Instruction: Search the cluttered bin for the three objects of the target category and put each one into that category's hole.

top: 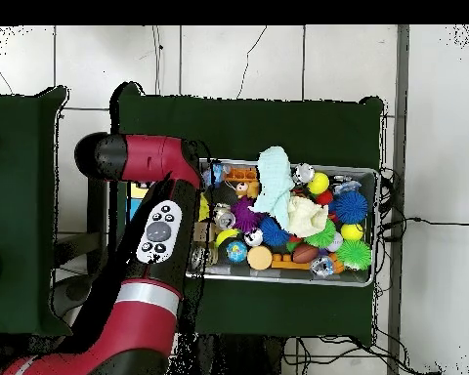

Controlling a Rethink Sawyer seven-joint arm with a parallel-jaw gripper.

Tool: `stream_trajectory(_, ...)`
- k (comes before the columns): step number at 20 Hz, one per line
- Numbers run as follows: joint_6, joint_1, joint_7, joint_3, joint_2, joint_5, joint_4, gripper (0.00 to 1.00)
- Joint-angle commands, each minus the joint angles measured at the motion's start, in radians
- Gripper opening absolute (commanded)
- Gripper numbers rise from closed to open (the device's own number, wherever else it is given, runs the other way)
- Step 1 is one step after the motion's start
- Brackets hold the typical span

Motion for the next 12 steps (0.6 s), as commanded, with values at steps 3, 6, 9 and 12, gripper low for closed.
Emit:
stream_trajectory(3, -0.155, -0.039, 0.147, 0.059, 0.13, 0.011, -0.01, 1.0)
stream_trajectory(6, -0.15, -0.044, 0.135, 0.07, 0.125, 0.014, -0.007, 1.0)
stream_trajectory(9, -0.12, -0.048, 0.123, 0.079, 0.108, 0.019, -0.001, 1.0)
stream_trajectory(12, -0.084, -0.046, 0.121, 0.074, 0.086, 0.019, 0.005, 1.0)
